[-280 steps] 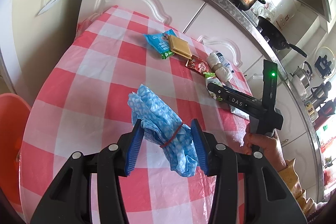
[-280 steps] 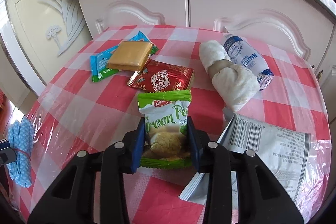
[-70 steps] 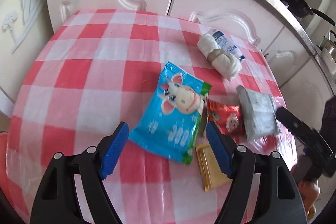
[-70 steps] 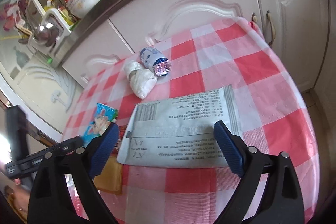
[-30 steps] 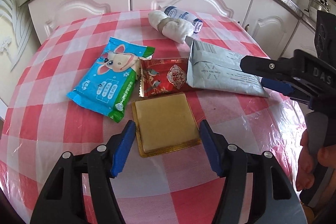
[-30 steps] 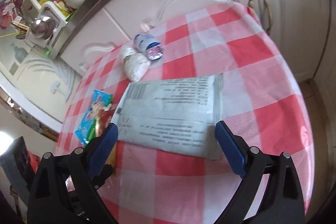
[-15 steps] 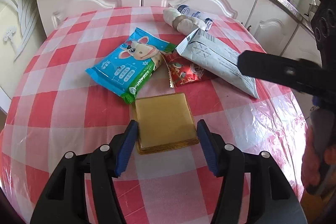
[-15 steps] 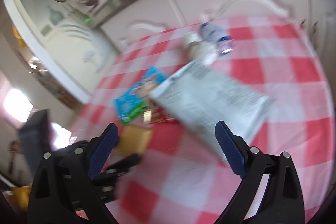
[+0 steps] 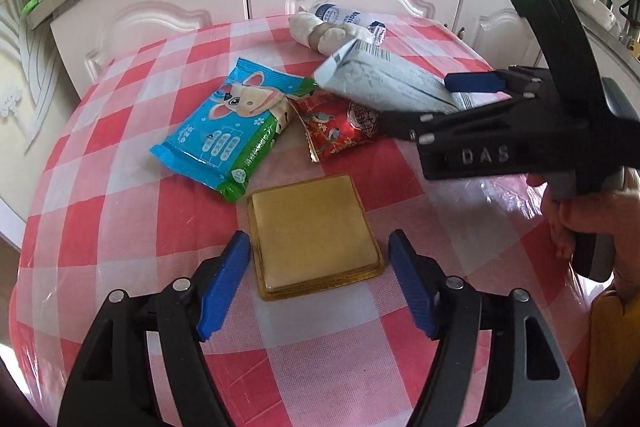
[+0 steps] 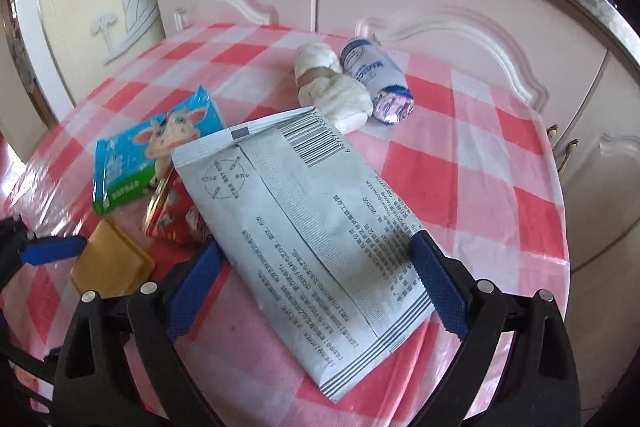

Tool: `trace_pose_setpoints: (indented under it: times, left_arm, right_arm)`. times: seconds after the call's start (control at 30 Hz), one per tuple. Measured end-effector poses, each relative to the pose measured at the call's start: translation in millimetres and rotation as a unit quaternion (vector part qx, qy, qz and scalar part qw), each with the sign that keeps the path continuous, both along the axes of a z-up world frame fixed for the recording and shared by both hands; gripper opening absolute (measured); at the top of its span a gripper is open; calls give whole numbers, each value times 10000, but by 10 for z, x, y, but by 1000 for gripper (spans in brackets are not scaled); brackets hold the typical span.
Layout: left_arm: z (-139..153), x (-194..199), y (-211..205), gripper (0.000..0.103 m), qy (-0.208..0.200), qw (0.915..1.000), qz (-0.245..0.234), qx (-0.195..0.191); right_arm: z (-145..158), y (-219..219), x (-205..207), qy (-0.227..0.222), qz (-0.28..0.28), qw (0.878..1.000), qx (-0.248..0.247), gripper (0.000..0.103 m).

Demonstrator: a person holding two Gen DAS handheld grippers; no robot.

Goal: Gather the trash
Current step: 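Close the right tool on the white paper packet while the left tool holds the gold packet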

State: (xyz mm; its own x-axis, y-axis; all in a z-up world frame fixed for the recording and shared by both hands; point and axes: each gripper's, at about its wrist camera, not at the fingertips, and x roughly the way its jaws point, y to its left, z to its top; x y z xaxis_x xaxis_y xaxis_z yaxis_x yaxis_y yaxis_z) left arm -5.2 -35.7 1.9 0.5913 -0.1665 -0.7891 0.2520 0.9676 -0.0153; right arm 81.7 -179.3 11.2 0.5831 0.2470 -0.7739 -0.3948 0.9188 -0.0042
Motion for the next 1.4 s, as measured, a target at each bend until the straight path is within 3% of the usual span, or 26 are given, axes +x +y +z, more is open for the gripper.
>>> trace_pose_setpoints:
  times: [0.13,0.37,0.6,0.8,0.97,1.03,1.1,1.17,1.4]
  left_arm:
    - [-1,6,9,65,-80,10000,-2,27]
    - [10,0,20,64,-104,9999,17,-51]
    - [26,6,76,62,-49,9997,91,-226]
    - [35,19,125,62,-19,9994,124,-311]
    - [30,12,157,62,-26,9994,109,-325]
    - [32,8,166,62,-35,9993,111,-347]
    - [31,2,186,62,-43,9993,91,-366]
    - [26,-6,200,62,-59,9993,63,-366]
    - [21,-40,256,62,-106,9991,-2,-422]
  right_arm:
    - [-6,-60,51,140,-27,9997,204,98]
    - [-1,-73,57,159,-27,9996,246,96]
    - [31,-77,-14,109,56,9995,306,82]
    - [94,-193,-51,483,221,9927,1085,63]
    - [122,-228,-93,829,405,9818,1663,63]
    - [210,-223,-150,721,453,9816,1708,65]
    - [313,-213,-185,411,251,9895,1359,95]
    - [368,-159,-189,131,173,9956,913,96]
    - [2,171,6,408,834,9953,-284,97]
